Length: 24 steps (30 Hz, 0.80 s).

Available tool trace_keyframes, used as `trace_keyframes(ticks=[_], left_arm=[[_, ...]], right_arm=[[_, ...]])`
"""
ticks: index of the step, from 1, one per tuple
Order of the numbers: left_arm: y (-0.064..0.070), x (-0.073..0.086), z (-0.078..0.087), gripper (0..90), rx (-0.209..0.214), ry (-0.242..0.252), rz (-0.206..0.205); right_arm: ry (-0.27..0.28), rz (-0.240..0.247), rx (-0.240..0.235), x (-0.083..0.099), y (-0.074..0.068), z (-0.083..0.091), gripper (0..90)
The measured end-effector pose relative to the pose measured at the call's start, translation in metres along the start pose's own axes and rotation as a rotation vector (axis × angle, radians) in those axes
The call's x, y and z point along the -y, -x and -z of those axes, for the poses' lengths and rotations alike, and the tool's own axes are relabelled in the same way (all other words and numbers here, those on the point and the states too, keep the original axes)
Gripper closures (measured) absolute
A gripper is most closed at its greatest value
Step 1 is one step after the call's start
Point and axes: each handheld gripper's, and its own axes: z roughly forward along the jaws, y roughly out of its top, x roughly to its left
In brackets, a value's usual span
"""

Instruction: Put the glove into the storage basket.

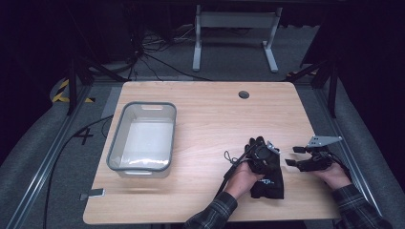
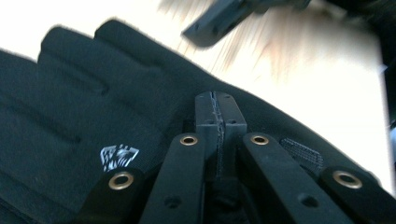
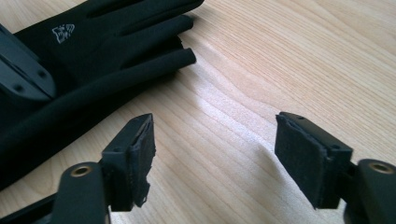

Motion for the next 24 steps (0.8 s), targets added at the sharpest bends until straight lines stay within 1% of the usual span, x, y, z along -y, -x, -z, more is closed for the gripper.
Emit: trace_keyframes(ticks=[1, 2, 3, 6, 7, 8, 9, 10, 11, 13, 16, 17, 18, 19, 21, 22, 23, 24], left_arm=[[0.000, 0.001, -0.001, 89.8, -0.001, 0.005, 0.002], [0.000, 0.000, 0.000, 89.7, 0.001, 0.003, 0.003], [0.001, -0.001, 0.003, 89.7, -0.005, 0.013, 0.001], [0.002, -0.002, 0.017, 89.6, -0.008, 0.034, 0.004], [0.003, -0.002, 0.023, 89.7, -0.019, 0.044, 0.007], [0.004, -0.001, 0.029, 89.7, -0.022, 0.037, 0.009], [0.004, -0.001, 0.029, 89.7, -0.022, 0.037, 0.009], [0.005, 0.002, 0.039, 89.7, -0.023, 0.041, 0.005], [0.007, 0.005, 0.042, 89.7, -0.022, 0.043, 0.012], [0.010, 0.010, 0.046, 89.7, -0.016, 0.040, 0.009], [0.013, 0.019, 0.046, 89.6, 0.001, 0.041, 0.017], [0.013, 0.022, 0.044, 89.6, 0.007, 0.031, 0.024], [0.012, 0.025, 0.041, 89.6, 0.012, 0.028, 0.028], [0.012, 0.025, 0.041, 89.6, 0.012, 0.028, 0.028], [0.010, 0.030, 0.035, 89.7, 0.018, 0.019, 0.043], [0.010, 0.033, 0.033, 89.7, 0.015, 0.009, 0.047], [0.008, 0.035, 0.031, 89.7, 0.008, -0.009, 0.038], [0.008, 0.036, 0.031, 89.7, 0.004, -0.010, 0.040]], right_arm=[[-0.001, -0.001, 0.000, 0.000, 0.000, 0.000, 28.9], [0.002, 0.001, 0.003, 0.000, 0.000, 0.000, 28.6], [0.003, -0.002, 0.004, 0.000, 0.000, 0.000, 28.5], [0.012, -0.005, 0.009, 0.000, 0.001, 0.001, 27.3], [0.012, -0.007, 0.009, 0.000, 0.001, 0.001, 27.0], [0.009, -0.009, 0.010, 0.001, 0.002, 0.001, 26.2], [0.008, -0.011, 0.011, 0.001, 0.002, 0.000, 26.1], [0.006, -0.012, 0.012, 0.001, 0.003, 0.000, 25.3], [0.007, -0.014, 0.013, 0.002, 0.003, 0.000, 24.2], [0.009, -0.020, 0.016, 0.002, 0.004, 0.000, 22.5], [0.016, -0.028, 0.026, 0.003, 0.006, -0.002, 19.0], [0.016, -0.030, 0.030, 0.004, 0.006, -0.002, 18.1], [0.018, -0.032, 0.045, 0.004, 0.006, -0.002, 17.2], [0.018, -0.032, 0.045, 0.004, 0.006, -0.002, 17.2], [0.016, -0.032, 0.055, 0.004, 0.007, -0.003, 16.5], [0.019, -0.030, 0.063, 0.005, 0.007, -0.003, 15.8], [0.021, -0.029, 0.067, 0.005, 0.007, -0.003, 15.6], [0.023, -0.031, 0.070, 0.005, 0.007, -0.003, 15.4]])
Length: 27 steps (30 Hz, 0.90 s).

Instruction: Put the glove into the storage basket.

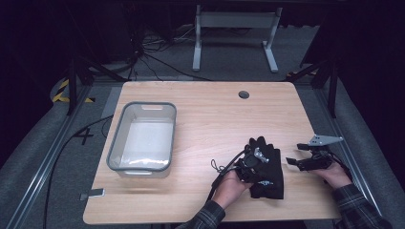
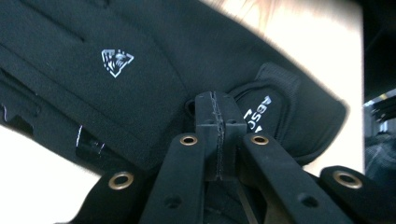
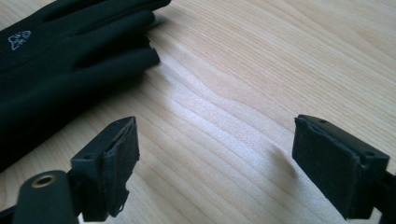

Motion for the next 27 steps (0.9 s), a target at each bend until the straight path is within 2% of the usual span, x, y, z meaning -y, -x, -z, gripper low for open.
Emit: trace_keyframes(ticks=[2, 3, 10, 16, 27], left_arm=[[-0.001, 0.001, 0.001, 89.7, -0.005, -0.002, 0.004], [-0.003, 0.004, 0.003, 89.7, -0.027, -0.017, 0.001], [-0.009, 0.012, 0.011, 89.7, -0.042, -0.030, 0.021], [-0.014, 0.017, 0.017, 89.8, -0.064, -0.044, 0.017], [-0.030, 0.032, 0.041, 89.8, -0.145, -0.072, 0.032]], right_arm=[[0.004, -0.002, 0.006, 0.000, 0.000, 0.000, 15.4], [0.006, -0.002, 0.010, 0.001, 0.001, 0.000, 15.4], [0.009, -0.003, 0.020, 0.001, 0.001, 0.000, 15.4], [0.009, -0.002, 0.023, 0.002, 0.001, -0.001, 15.4], [0.008, 0.004, 0.026, 0.002, 0.000, -0.001, 15.4]])
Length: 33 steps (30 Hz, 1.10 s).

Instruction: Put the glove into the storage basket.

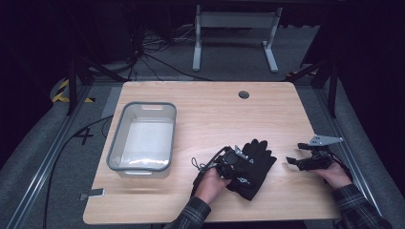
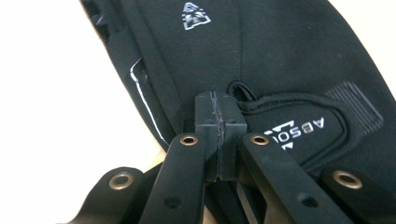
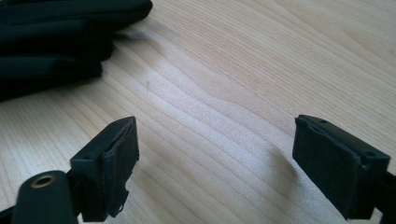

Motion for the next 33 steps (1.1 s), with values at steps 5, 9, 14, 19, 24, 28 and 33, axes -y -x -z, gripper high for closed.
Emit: trace_keyframes(ticks=[5, 9, 14, 19, 24, 28, 33], left_arm=[[-0.010, 0.009, 0.010, 89.8, -0.039, -0.007, 0.015], [-0.019, 0.014, 0.017, 89.8, -0.079, -0.009, 0.026], [-0.022, 0.016, 0.023, 86.0, -0.080, 0.017, 0.051], [-0.020, 0.009, 0.029, 66.3, -0.069, 0.080, 0.071], [-0.017, 0.001, 0.025, 34.5, -0.073, 0.112, 0.094], [-0.016, -0.005, 0.015, 18.8, -0.071, 0.102, 0.110], [-0.015, -0.008, 0.001, 12.9, -0.098, 0.056, 0.091]], right_arm=[[-0.001, -0.001, 0.000, 0.000, 0.000, 0.000, 15.4], [-0.001, 0.001, 0.001, 0.000, -0.001, 0.000, 15.4], [-0.001, 0.004, 0.000, 0.000, -0.001, -0.001, 15.4], [-0.003, 0.003, -0.001, 0.000, -0.001, -0.001, 15.4], [-0.005, 0.005, 0.002, 0.000, -0.001, -0.001, 15.4], [-0.007, 0.005, 0.002, 0.000, -0.001, -0.001, 15.4], [-0.012, 0.007, -0.001, -0.001, -0.001, -0.002, 15.4]])
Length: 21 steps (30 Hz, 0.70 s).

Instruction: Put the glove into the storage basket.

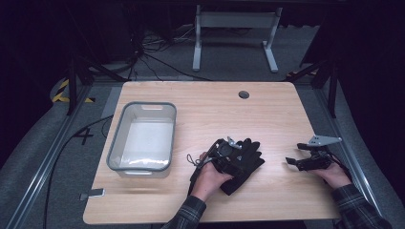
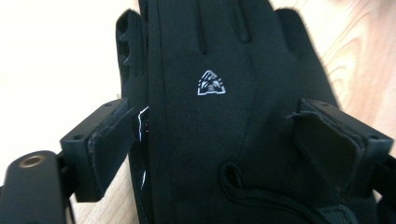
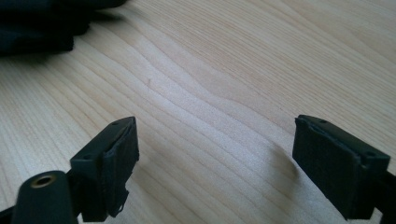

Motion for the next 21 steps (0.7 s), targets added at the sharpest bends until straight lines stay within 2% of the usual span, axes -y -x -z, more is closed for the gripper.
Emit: trace_keyframes(ticks=[3, 8, 10, 14, 16, 19, 20, 21], left_arm=[[-0.002, 0.002, -0.009, 9.6, -0.007, -0.031, -0.006], [-0.003, 0.006, -0.013, 7.9, -0.009, -0.027, -0.008], [-0.003, 0.006, -0.012, 10.7, -0.004, -0.028, -0.016], [-0.004, 0.007, -0.009, 22.5, 0.019, -0.023, -0.028], [-0.006, 0.007, -0.007, 31.8, 0.034, -0.019, -0.033], [-0.008, 0.007, -0.006, 37.5, 0.046, -0.016, -0.030], [-0.009, 0.007, -0.005, 47.3, 0.082, -0.018, -0.040], [-0.010, 0.007, -0.005, 51.2, 0.094, -0.019, -0.040]], right_arm=[[0.002, -0.001, 0.000, 0.000, 0.000, 0.000, 15.4], [0.002, 0.006, 0.000, 0.000, 0.000, 0.000, 15.4], [0.003, 0.009, 0.000, 0.000, 0.000, 0.000, 15.4], [0.002, 0.010, 0.000, 0.000, 0.000, 0.000, 15.4], [0.000, 0.010, 0.000, 0.000, -0.001, 0.000, 15.4], [-0.001, 0.011, -0.001, 0.000, -0.001, 0.000, 15.4], [-0.003, 0.014, -0.004, 0.000, -0.001, 0.000, 15.4], [-0.005, 0.015, -0.003, 0.000, -0.001, -0.001, 15.4]])
